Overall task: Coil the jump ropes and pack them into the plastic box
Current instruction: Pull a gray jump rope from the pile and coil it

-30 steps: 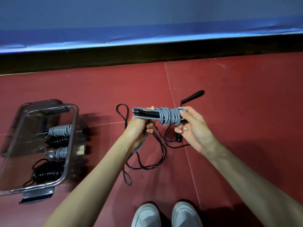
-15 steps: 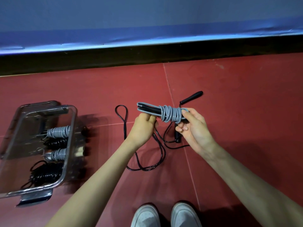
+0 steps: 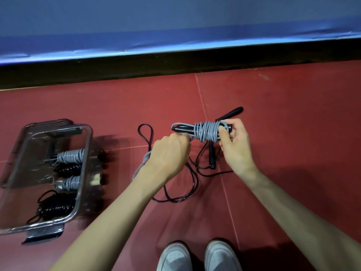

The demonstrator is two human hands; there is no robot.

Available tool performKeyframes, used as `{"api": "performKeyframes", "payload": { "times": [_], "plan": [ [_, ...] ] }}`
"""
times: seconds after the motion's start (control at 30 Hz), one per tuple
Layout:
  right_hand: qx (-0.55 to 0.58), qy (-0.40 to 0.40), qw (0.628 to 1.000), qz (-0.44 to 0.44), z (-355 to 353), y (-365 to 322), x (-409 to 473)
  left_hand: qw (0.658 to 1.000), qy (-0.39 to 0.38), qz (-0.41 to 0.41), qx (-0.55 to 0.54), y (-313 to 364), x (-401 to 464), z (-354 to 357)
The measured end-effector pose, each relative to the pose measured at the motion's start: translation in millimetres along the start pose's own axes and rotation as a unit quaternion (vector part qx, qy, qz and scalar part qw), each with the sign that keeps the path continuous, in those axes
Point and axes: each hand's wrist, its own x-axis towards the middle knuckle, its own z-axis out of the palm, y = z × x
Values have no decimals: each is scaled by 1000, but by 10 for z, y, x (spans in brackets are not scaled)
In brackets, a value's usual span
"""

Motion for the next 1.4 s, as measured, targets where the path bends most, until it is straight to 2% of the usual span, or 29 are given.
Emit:
{"api": "performKeyframes", "payload": {
  "times": [0.13,0.23,0.3,0.4,0.5,0.6,0.7,0.83,0.97,1.13,1.27,1.33,1.4],
  "plan": [
    [-93,-29,994,-44,-77,2,0,996,58,59,30,-46,4,-42],
    [-44,-135,990,-21,-156,-64,49,983,125,133,-32,-190,61,-5],
    [11,-200,980,21,-198,-106,92,974,142,157,-78,-267,81,-4],
    [72,-234,967,64,-246,-177,95,955,105,124,-249,-289,68,-56],
    [133,-248,956,85,-291,-192,88,908,35,91,-408,-313,73,-41],
    [163,-253,948,103,-312,-208,69,887,4,90,-452,-320,56,15],
    [182,-253,943,118,-303,-208,55,882,-15,85,-464,-356,74,36],
    [199,-257,937,132,-285,-196,36,883,-112,91,-447,-497,166,28],
    [237,-264,921,158,-276,-200,-11,832,-179,101,-515,-568,184,45],
    [290,-245,907,185,-239,-204,-57,785,-153,66,-597,-544,98,161],
    [330,-213,898,200,-190,-219,-73,703,-112,-14,-703,-357,11,219],
    [348,-188,896,203,-159,-198,-77,689,-77,-43,-720,-266,17,223],
    [362,-166,894,206,-144,-172,-78,690,-55,-67,-718,-196,31,210]
  ]
}}
